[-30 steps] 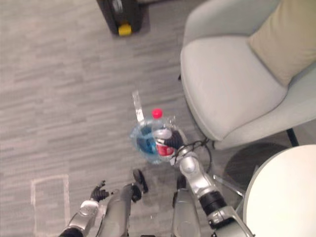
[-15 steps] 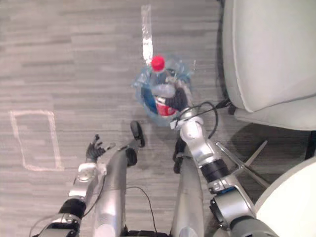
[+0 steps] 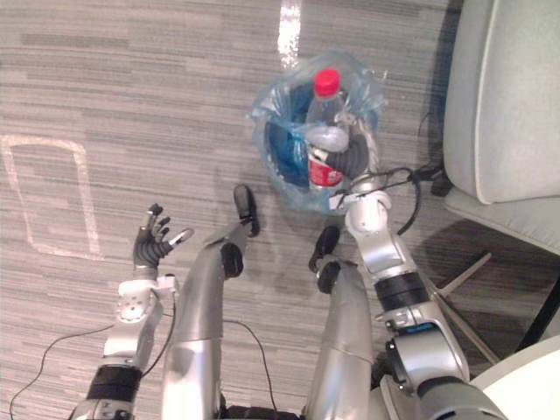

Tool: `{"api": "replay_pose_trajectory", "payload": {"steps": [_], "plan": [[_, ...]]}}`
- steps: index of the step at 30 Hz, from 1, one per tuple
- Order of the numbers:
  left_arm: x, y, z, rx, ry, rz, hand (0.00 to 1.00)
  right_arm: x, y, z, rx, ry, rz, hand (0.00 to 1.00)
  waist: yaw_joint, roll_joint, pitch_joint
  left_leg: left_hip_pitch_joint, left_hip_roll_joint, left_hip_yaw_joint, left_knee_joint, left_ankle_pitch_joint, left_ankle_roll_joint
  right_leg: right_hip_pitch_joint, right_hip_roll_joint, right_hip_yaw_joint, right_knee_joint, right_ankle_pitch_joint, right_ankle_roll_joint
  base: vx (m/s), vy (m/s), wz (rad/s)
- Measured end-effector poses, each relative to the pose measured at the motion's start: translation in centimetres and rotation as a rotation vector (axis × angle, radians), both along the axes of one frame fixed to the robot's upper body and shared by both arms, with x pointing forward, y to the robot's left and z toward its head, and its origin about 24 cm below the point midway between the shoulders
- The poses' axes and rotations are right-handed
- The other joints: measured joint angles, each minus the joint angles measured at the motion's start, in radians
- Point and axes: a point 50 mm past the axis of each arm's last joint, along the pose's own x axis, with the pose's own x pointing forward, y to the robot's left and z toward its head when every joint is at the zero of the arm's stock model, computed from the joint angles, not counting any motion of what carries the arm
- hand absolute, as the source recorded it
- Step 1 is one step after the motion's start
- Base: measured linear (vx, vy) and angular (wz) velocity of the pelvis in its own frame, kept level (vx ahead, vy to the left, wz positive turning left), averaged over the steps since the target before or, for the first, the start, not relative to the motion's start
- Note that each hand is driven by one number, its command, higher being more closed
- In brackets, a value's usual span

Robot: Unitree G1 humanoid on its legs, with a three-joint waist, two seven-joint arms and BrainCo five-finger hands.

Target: Gather rubbish on tea table into small bin, then transfer packed bag to large trash can.

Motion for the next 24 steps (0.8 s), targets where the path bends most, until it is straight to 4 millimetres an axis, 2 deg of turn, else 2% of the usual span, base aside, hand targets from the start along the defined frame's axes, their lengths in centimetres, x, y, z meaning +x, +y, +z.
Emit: {"api": "replay_pose_trajectory", "payload": {"steps": [4, 7, 11, 12, 15, 24], "plan": [[-0.5, -0.1, 0.7, -0.011, -0.046, -0.014, 0.0, -0.1, 0.0, -0.4, 0.019, 0.014, 0.006, 0.0, -0.002, 0.0, -0.002, -0.015, 0.003, -0.004, 0.008, 0.001, -0.002, -0.014, 0.001, -0.002, 0.009, -0.004, -0.004, 0.0, 0.0, 0.0], [-0.3, -0.4, 0.7, -0.012, -0.045, -0.035, 0.0, -0.1, 1.1, -1.2, 0.064, 0.03, 0.03, 0.0, -0.006, 0.0, -0.009, -0.015, 0.005, -0.006, 0.008, -0.002, -0.003, -0.014, 0.003, -0.003, 0.011, -0.006, -0.006, 0.0, 0.0, 0.0], [1.7, -1.6, 0.2, 0.004, 0.009, -0.036, 0.0, -0.4, 4.3, -2.5, 0.076, 0.059, 0.107, 0.0, -0.022, -0.008, -0.018, -0.014, 0.016, -0.002, 0.007, -0.001, -0.004, -0.014, 0.011, -0.002, 0.011, -0.006, -0.007, -0.03, -0.026, -0.03], [2.0, -2.3, 0.2, 0.015, 0.015, -0.056, 0.0, -0.6, 5.5, -3.1, 0.054, 0.07, 0.13, 0.0, -0.028, -0.013, -0.026, -0.014, 0.019, -0.001, 0.009, 0.002, -0.008, -0.014, 0.014, -0.002, 0.01, -0.005, -0.008, -0.04, -0.027, -0.05], [2.0, -3.1, -0.2, 0.012, 0.035, -0.068, 0.0, -0.9, 6.1, -4.0, 0.026, 0.087, 0.135, 0.0, -0.032, -0.021, -0.04, -0.009, 0.025, 0.002, 0.009, 0.003, -0.008, -0.011, 0.02, 0.0, 0.003, -0.004, -0.009, -0.03, -0.018, -0.06], [2.1, -2.9, -1.8, 0.027, 0.108, -0.032, 0.0, -1.2, 6.5, -5.0, -0.146, 0.105, 0.142, 0.0, -0.034, -0.033, -0.051, 0.041, 0.038, 0.011, -0.043, 0.019, -0.019, 0.025, 0.04, 0.0, -0.041, 0.019, -0.023, -0.04, -0.021, -0.06]]}}
